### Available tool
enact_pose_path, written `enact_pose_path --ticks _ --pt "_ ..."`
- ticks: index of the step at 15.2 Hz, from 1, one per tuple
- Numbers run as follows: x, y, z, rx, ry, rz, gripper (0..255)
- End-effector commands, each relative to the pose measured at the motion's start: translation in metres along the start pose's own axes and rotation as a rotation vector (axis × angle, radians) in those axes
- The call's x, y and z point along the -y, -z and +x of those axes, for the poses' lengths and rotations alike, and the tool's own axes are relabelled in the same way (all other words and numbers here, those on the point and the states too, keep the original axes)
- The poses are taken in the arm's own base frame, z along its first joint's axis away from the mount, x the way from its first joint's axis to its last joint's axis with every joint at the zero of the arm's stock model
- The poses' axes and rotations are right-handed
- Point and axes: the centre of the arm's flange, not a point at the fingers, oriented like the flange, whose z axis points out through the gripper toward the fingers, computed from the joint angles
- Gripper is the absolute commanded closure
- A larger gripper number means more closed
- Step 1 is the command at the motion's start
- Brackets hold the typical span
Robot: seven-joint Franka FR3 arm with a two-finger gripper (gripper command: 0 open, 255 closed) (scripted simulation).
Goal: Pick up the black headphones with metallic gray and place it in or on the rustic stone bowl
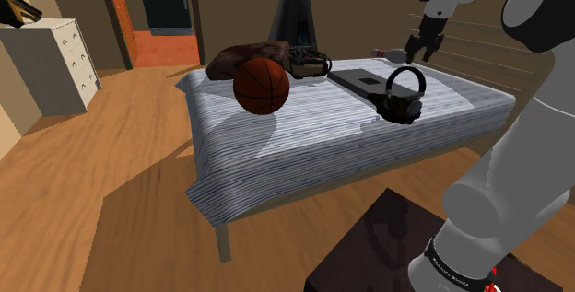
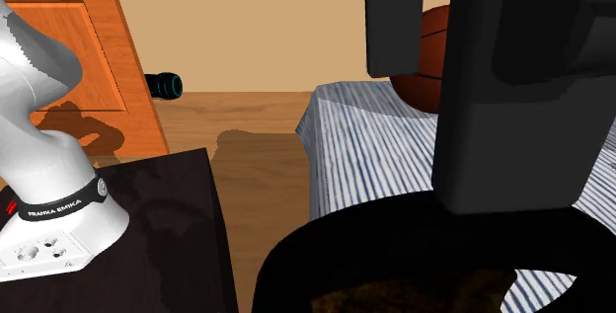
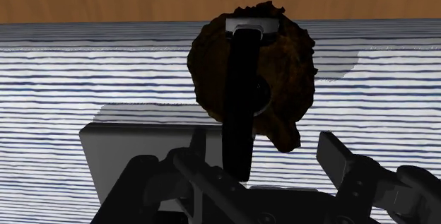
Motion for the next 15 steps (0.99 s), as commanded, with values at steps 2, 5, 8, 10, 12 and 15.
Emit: enact_pose_path --ticks 2,5,8,10,12,15 --pt "0.0 0.0 0.0 0.0 0.0 0.0 0" --pt "0.0 0.026 0.0 0.0 0.0 0.0 0" --pt "0.0 0.05 0.0 0.0 0.0 0.0 0" --pt "0.0 0.05 0.0 0.0 0.0 0.0 0" --pt "0.0 0.05 0.0 0.0 0.0 0.0 0" --pt "0.0 0.05 0.0 0.0 0.0 0.0 0"
